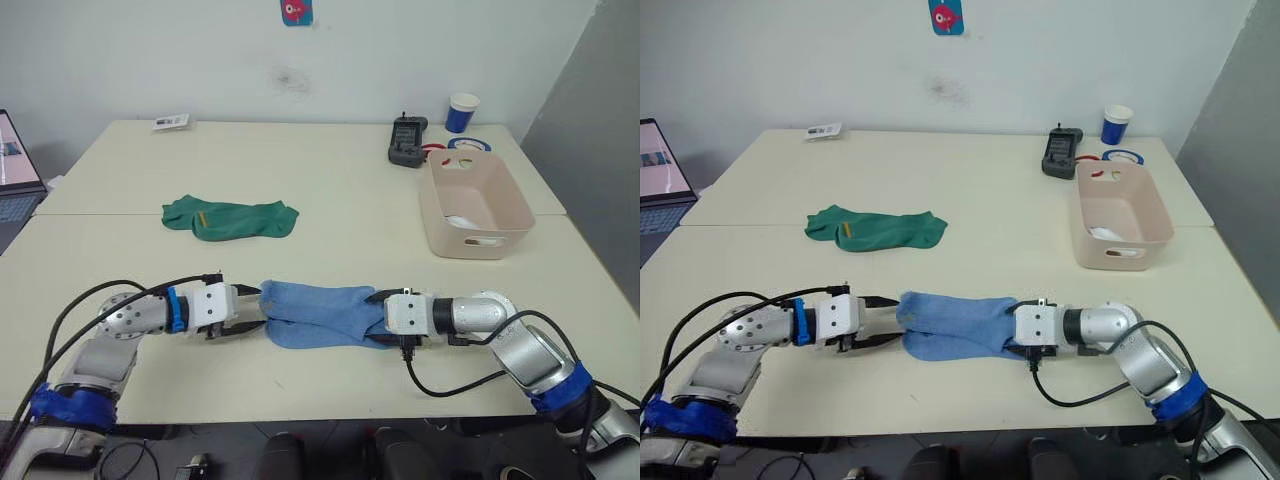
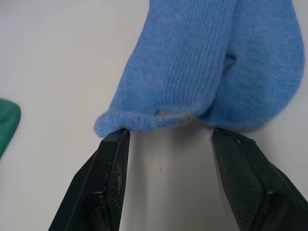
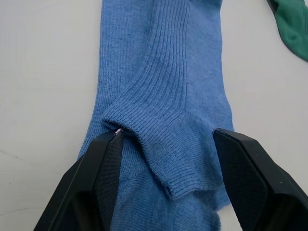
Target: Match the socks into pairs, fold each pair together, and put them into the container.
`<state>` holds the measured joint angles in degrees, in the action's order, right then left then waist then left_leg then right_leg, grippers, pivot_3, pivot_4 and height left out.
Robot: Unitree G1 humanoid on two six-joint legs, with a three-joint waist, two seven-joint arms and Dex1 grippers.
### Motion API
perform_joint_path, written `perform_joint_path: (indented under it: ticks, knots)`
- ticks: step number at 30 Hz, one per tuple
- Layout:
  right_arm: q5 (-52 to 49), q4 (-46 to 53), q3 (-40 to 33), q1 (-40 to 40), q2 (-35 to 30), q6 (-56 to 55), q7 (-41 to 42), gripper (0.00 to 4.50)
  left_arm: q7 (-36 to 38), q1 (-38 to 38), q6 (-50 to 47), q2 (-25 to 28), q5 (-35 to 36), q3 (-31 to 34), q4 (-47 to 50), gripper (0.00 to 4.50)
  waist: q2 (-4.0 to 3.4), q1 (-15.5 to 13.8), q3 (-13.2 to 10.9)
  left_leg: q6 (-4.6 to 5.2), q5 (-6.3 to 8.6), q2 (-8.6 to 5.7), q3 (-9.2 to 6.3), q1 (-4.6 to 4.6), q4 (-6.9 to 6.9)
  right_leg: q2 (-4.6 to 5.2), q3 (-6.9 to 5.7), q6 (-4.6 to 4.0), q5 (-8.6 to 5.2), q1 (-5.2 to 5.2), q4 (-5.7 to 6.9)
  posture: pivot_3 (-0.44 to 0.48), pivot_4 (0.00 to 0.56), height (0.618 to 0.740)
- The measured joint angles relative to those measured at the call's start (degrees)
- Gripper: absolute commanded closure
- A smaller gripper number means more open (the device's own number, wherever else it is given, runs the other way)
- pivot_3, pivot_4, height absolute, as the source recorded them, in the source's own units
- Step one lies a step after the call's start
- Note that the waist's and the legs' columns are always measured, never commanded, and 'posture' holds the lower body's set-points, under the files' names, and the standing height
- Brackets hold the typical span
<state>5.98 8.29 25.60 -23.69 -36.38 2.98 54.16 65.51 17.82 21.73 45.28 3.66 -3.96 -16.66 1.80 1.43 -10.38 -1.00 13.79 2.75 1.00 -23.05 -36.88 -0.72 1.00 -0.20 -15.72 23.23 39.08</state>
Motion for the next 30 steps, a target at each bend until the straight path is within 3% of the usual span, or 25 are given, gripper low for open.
perform_joint_path:
  ticks: [3, 7, 9, 12, 21, 25, 30]
  knots:
    - [1.28, -0.88, 0.55, -0.01, -0.01, -2.51, 0.84, 2.53, -0.12, 1.37, 0.33, -0.85, -0.59, -1.06, -0.51, 1.69, 0.0, 0.01, 0.0, 0.0, 0.0, 0.02, 0.03, 0.0, -0.01, -0.03, 0.01, 0.0, 0.0, 0.0, 0.01, 0.0, 0.15, 0.74]
    - [1.93, -2.17, 0.52, -0.02, 0.03, -5.31, 1.1, 4.0, 0.1, 2.64, 0.34, -1.11, -0.63, -1.77, -0.72, 2.92, 0.0, 0.11, 0.0, 0.0, 0.0, 0.03, 0.04, 0.02, -0.01, -0.04, 0.02, -0.01, 0.01, 0.0, 0.04, 0.0, 0.15, 0.74]
    - [2.12, -2.91, 0.53, -0.1, 0.48, -6.7, 1.27, 4.5, 0.35, 2.65, 0.34, -1.1, -0.57, -2.02, -0.72, 3.56, 0.0, 0.14, 0.0, 0.0, 0.0, 0.04, 0.03, 0.02, -0.01, -0.05, 0.02, -0.01, 0.01, 0.0, 0.04, 0.0, 0.15, 0.74]
    - [2.51, -4.23, 0.7, -0.31, 1.81, -7.58, 1.27, 4.5, 0.5, 2.67, 0.27, -1.1, -0.43, -2.44, -0.71, 4.47, 0.0, 0.13, 0.0, 0.0, 0.0, 0.03, 0.03, 0.02, -0.02, -0.05, 0.01, -0.01, 0.01, 0.0, 0.05, 0.0, 0.15, 0.74]
    - [-0.87, -4.51, -1.6, -0.43, 3.75, -5.42, 2.02, 4.5, 1.49, 2.89, -3.08, -1.08, 3.47, -1.3, 1.36, 4.47, 0.0, 0.12, 0.0, 0.0, 0.0, 0.05, 0.01, 0.02, -0.04, -0.04, 0.02, -0.02, 0.01, -0.02, 0.06, 0.0, 0.15, 0.74]
    - [-9.13, 0.45, -5.71, -0.39, 4.97, 3.73, 3.35, 4.5, 1.61, 2.59, -7.14, -0.71, 7.49, 0.82, 5.59, 4.47, 0.0, 0.13, 0.0, 0.0, 0.0, 0.07, -0.16, 0.01, -0.04, -0.03, 0.0, -0.02, 0.02, -0.03, 0.09, 0.0, 0.15, 0.74]
    - [-22.6, 10.72, -11.49, 0.61, 1.8, 19.92, 6.46, 4.5, 3.92, -3.16, -15.68, 3.17, 14.42, 3.65, 18.57, 4.47, -0.01, 0.15, 0.0, -0.01, 0.0, 0.42, -0.29, 0.04, -0.05, 0.01, 0.01, -0.24, 0.14, -0.06, 0.08, 0.0, 0.15, 0.74]
